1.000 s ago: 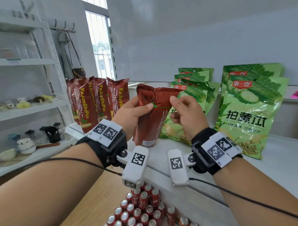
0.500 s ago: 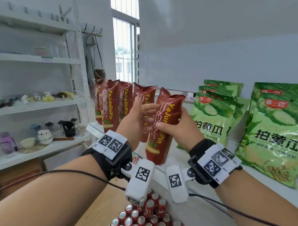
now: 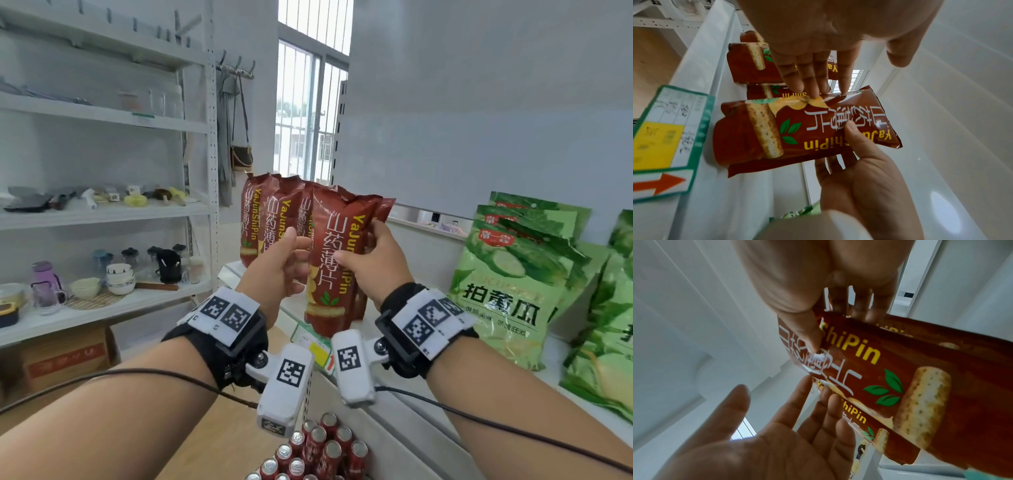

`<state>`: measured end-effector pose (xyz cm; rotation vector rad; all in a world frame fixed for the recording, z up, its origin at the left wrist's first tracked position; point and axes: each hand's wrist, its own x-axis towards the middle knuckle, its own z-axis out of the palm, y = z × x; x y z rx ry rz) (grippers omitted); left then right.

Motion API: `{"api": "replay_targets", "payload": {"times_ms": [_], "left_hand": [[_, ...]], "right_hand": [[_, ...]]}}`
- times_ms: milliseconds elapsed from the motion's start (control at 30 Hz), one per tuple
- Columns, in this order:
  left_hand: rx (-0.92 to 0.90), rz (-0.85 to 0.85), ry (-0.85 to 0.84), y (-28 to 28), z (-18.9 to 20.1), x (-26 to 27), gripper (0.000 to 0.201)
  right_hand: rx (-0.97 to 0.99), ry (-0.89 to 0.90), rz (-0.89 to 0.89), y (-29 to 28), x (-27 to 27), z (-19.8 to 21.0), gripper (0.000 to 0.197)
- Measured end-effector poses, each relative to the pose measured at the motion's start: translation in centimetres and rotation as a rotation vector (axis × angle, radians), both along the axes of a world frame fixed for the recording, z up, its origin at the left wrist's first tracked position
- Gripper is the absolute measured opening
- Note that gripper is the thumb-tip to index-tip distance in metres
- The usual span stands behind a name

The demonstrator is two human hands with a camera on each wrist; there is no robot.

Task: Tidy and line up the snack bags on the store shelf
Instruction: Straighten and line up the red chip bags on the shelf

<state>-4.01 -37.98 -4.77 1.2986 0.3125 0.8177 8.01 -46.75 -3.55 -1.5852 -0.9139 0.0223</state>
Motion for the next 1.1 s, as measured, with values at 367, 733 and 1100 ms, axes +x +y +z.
{"api": "replay_targets", "payload": {"times_ms": [367, 733, 1100], "left_hand": [[-0.004, -0.003, 0.105, 3.4, -0.9, 1.3, 0.019], [0.428, -0.023, 0.494, 6.0, -4.9, 3.8, 0.093], [0.55, 0.132, 0.552, 6.8, -4.7, 4.0, 0.072]], "right_hand": [[-0.05, -0.003, -0.131, 2.4, -0.1, -1.1, 0.072], [-0.121, 0.433, -0.198, 1.0, 2.9, -2.3, 0.053], [-0.246, 0.372, -0.161, 3.8, 3.3, -3.1, 0.049]]}}
